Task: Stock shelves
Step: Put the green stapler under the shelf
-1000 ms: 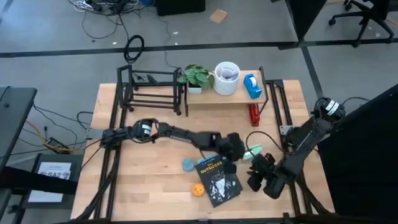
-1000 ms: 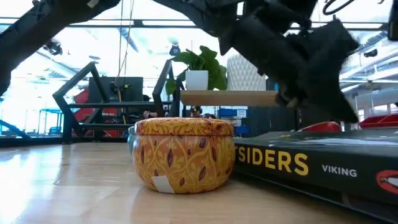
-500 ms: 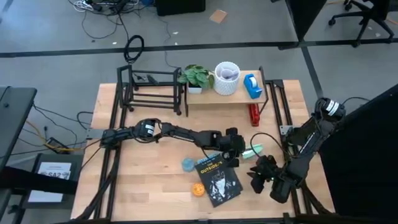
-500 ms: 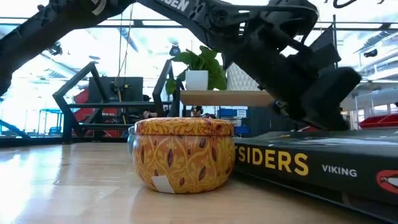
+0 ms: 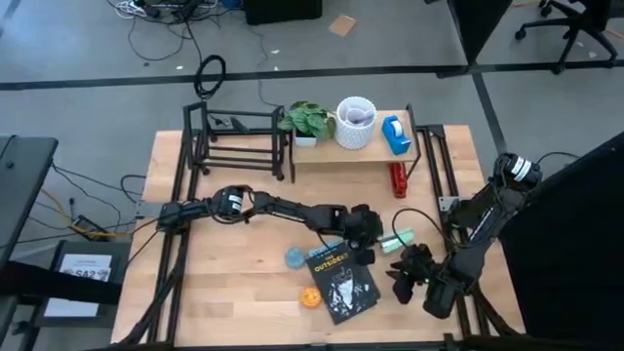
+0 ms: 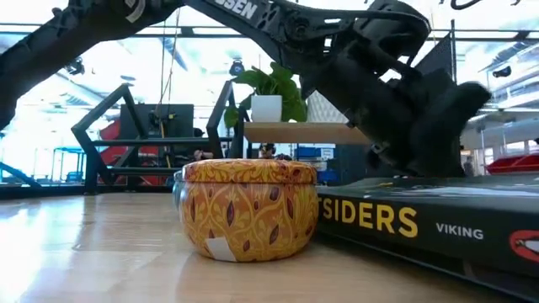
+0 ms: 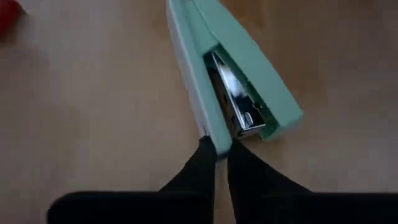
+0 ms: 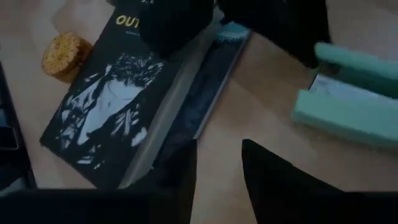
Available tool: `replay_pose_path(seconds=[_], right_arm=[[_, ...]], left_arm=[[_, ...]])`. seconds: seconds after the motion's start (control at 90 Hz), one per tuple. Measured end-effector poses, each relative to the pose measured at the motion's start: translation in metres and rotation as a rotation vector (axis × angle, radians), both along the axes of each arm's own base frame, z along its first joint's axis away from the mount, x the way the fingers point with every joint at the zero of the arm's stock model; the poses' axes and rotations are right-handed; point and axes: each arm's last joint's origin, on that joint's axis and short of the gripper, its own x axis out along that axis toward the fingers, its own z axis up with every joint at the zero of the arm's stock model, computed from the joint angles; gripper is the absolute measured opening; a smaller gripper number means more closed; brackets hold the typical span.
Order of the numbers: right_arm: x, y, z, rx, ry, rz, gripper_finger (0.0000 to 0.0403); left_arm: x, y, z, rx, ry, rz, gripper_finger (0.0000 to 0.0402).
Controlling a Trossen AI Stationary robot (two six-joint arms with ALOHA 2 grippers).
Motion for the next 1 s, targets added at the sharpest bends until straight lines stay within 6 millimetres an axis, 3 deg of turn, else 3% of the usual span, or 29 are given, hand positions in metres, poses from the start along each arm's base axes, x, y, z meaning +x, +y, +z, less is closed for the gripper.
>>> replay_pose_path(seconds=[0.122,0.4,0.522,0.622,0.733,0.822,1.0], right_arm=[[-0.004,0.006,0.0,0.051,0.023,0.028,0.0099],[-0.006,0.007,-0.005,0.065,0.11,0.053,0.0098],[-0.008,0.0,-0.011,0.067,0.219,-0.016,0.0098],[-0.015,-0.007,-0.013,0.084,0.265,-0.15,0.0098],[-0.027,-0.02,-0.013,0.099,0.31,-0.425,0.0098],[-0.025,-0.029,-0.015,0.087,0.404,-0.488,0.0093],[-0.018,-0.051,-0.026,0.02,0.444,-0.55,0.0075]], left_arm=[[0.0,0.014,0.0,-0.275,0.061,0.02,0.0001],[-0.009,0.024,-0.021,-0.444,0.129,-0.004,0.0003],[-0.009,0.022,-0.022,-0.398,0.105,-0.008,0.0002],[-0.006,0.01,-0.008,-0.228,0.028,-0.001,0.0001],[0.001,-0.002,0.014,-0.066,-0.073,0.003,0.0001],[0.003,-0.007,0.029,0.04,-0.135,0.056,0.0001],[0.005,-0.005,0.023,0.132,-0.157,0.116,0.0]])
